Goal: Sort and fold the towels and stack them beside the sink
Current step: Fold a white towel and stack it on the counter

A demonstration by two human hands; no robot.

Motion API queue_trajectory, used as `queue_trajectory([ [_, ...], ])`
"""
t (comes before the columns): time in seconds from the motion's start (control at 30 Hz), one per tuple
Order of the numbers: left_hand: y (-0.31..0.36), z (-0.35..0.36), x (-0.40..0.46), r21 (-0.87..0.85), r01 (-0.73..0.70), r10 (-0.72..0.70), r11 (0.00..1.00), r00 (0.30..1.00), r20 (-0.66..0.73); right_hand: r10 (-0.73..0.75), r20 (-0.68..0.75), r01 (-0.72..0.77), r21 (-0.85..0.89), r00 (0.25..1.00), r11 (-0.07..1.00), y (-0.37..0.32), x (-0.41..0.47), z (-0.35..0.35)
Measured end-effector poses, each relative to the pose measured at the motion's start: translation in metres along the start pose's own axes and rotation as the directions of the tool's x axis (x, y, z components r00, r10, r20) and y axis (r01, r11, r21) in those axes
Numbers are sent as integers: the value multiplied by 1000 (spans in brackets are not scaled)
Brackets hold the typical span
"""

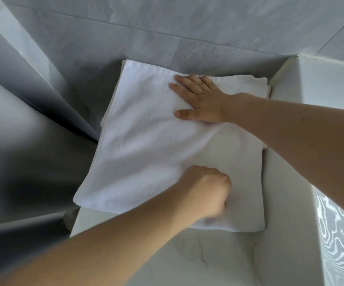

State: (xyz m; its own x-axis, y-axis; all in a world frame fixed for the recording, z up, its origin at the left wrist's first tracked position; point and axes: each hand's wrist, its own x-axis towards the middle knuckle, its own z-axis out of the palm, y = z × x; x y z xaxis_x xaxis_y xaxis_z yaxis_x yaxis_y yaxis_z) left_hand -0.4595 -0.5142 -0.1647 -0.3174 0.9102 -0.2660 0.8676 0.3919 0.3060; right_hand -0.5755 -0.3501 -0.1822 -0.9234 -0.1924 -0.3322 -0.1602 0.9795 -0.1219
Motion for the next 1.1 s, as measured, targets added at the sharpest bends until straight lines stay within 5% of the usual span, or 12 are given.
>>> queue_trajectory([
  [0.13,-8,-2,-3,-102,-46,64,994,981,184,-21,-33,22,11,999,1000,2,-1,3],
  [0.33,27,11,-9,10,18,-17,1000,994,-105,-47,-82,48,9,996,999,5,1,7],
  [0.6,25,25,2,-228,114,-138,967,986,-89,-101,1,101,5,995,995,16,-2,-8],
  [0.77,6,17,11,-415,215,-136,884,968,212,-164,2,163,-117,986,980,38,-18,-11],
  [0.97,11,3,6,-650,293,-56,701,932,359,-145,-64,136,-131,987,982,39,-16,5],
  [1.1,28,6,3,-484,159,0,861,950,313,-148,-73,138,-130,986,982,41,-15,6],
])
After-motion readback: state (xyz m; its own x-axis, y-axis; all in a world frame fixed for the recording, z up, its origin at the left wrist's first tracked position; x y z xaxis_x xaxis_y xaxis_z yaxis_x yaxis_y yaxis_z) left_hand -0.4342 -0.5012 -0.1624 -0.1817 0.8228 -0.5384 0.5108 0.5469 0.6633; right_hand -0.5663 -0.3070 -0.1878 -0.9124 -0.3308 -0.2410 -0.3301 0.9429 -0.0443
